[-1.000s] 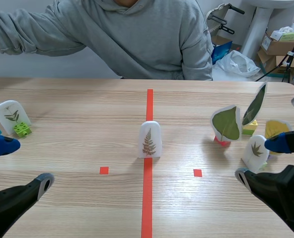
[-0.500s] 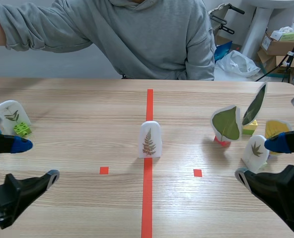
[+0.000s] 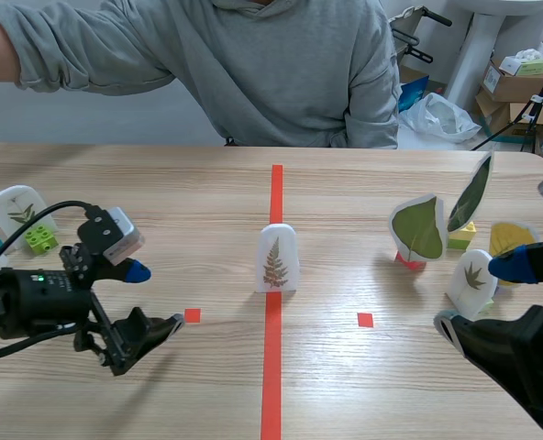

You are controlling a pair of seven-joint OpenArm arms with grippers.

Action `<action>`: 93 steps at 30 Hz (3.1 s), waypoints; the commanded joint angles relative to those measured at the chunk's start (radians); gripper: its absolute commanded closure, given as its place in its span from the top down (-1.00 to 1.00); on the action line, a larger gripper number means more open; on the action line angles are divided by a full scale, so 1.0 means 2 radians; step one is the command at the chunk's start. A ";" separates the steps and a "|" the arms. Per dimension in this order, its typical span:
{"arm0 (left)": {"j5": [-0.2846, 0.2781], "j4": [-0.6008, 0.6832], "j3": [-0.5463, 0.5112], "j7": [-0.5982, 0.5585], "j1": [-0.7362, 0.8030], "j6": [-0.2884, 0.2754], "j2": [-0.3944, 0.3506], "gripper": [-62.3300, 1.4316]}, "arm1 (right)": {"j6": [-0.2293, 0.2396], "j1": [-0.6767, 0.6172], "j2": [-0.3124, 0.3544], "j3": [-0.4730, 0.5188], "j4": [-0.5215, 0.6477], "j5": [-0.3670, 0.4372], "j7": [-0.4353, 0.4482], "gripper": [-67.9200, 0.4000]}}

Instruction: Do the leaf sorting experiment

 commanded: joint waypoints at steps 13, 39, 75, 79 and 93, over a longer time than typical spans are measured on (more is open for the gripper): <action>0.011 -0.084 0.024 -0.014 -0.072 0.010 0.140 0.75 | 0.004 0.003 0.004 0.004 -0.001 0.004 0.001 0.42; 0.034 -0.086 0.024 -0.026 -0.076 0.058 0.197 -0.05 | 0.004 0.003 0.004 0.004 -0.001 0.004 0.001 0.42; -0.037 0.239 -0.128 0.036 0.185 0.047 0.195 -0.79 | 0.004 0.003 0.004 0.004 -0.001 0.004 0.001 0.42; -0.029 0.229 -0.174 0.018 0.196 0.073 0.184 -0.79 | 0.004 0.003 0.004 0.004 -0.001 0.004 0.001 0.42; -0.030 0.055 -0.314 -0.039 0.109 0.122 0.107 -0.79 | 0.004 0.003 0.004 0.004 -0.002 0.004 0.001 0.42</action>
